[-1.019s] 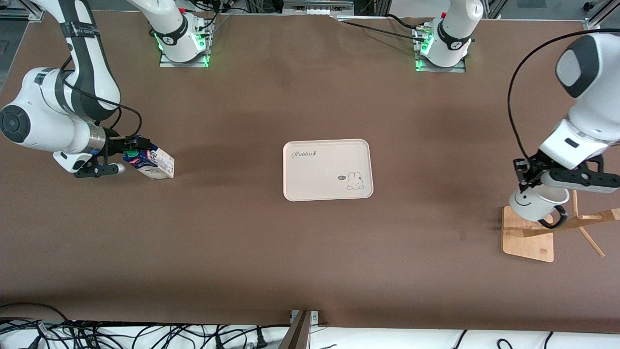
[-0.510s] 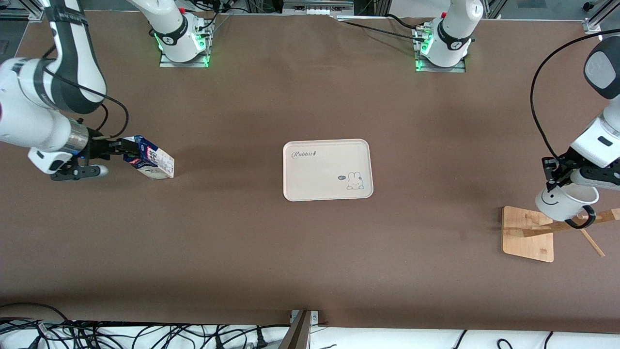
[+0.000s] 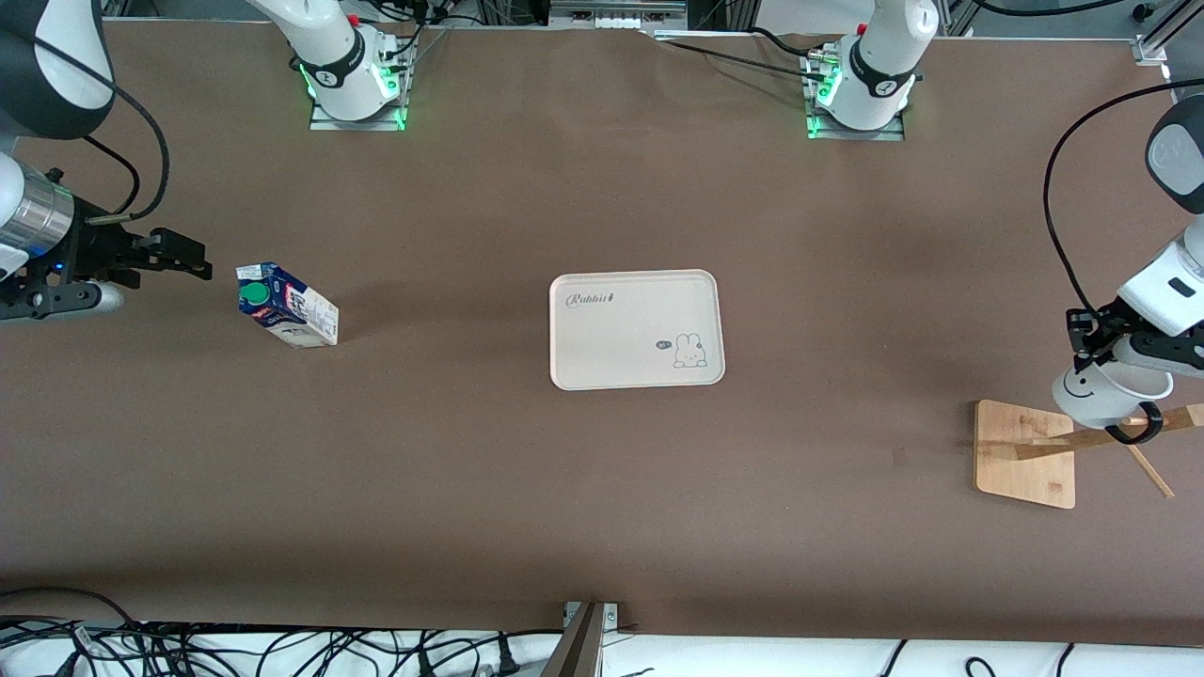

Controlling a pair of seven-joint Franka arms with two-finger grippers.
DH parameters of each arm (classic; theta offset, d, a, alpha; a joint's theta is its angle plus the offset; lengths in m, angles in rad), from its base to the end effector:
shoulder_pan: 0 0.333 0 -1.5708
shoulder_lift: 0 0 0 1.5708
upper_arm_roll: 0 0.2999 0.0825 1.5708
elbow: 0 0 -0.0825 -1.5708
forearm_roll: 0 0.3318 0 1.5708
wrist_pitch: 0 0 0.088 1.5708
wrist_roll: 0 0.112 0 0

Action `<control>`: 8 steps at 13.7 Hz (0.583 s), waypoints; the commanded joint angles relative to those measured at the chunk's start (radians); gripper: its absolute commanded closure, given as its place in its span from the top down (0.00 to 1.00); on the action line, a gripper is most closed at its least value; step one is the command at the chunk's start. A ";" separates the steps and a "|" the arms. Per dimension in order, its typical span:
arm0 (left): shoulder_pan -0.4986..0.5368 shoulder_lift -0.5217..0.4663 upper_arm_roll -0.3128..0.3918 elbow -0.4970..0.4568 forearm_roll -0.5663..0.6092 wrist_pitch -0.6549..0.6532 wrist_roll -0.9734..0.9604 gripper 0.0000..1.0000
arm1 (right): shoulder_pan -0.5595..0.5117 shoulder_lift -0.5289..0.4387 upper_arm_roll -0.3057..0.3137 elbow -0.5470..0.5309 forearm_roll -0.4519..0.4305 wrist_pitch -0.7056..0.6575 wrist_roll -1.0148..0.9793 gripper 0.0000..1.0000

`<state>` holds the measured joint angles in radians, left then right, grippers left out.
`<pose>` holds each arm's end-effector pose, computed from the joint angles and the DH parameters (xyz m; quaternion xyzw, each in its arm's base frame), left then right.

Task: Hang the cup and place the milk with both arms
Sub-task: 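Hang the mug with the left gripper while the right gripper sets the carton down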

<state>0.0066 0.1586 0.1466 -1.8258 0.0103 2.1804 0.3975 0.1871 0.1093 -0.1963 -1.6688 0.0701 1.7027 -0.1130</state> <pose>0.5676 0.0839 0.4665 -0.9870 0.1258 -0.0906 0.0421 0.5354 0.0066 0.5174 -0.9980 -0.0461 0.0350 0.0261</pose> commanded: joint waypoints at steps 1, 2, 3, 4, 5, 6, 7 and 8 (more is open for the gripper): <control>0.003 0.004 0.002 0.008 -0.013 -0.013 0.038 1.00 | -0.011 -0.003 0.092 0.020 -0.021 -0.020 0.062 1.00; 0.003 0.004 0.002 0.008 -0.015 -0.016 0.037 1.00 | -0.006 -0.002 0.104 0.017 -0.039 -0.034 0.065 1.00; 0.001 0.003 0.002 0.008 -0.013 -0.019 0.034 1.00 | -0.003 0.000 0.104 0.015 -0.041 -0.064 0.059 1.00; -0.005 -0.001 0.001 0.008 -0.013 -0.024 0.032 1.00 | -0.005 0.006 0.104 0.012 -0.041 -0.127 0.056 1.00; -0.013 -0.007 -0.004 0.016 -0.013 -0.062 0.030 1.00 | -0.005 0.012 0.104 0.015 -0.035 -0.155 0.062 1.00; -0.022 -0.019 -0.015 0.023 -0.018 -0.109 0.021 1.00 | -0.003 0.018 0.104 0.018 -0.029 -0.149 0.056 1.00; -0.039 -0.040 -0.034 0.025 -0.018 -0.140 0.012 1.00 | 0.012 0.018 0.109 0.021 -0.027 -0.141 0.068 1.00; -0.046 -0.065 -0.056 0.025 -0.018 -0.171 -0.012 1.00 | 0.035 0.013 0.126 0.024 -0.030 -0.123 0.073 1.00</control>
<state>-0.0154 0.1449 0.1180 -1.8111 0.0072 2.0803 0.4000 0.1929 0.1248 -0.0904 -1.6608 0.0431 1.5781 -0.0568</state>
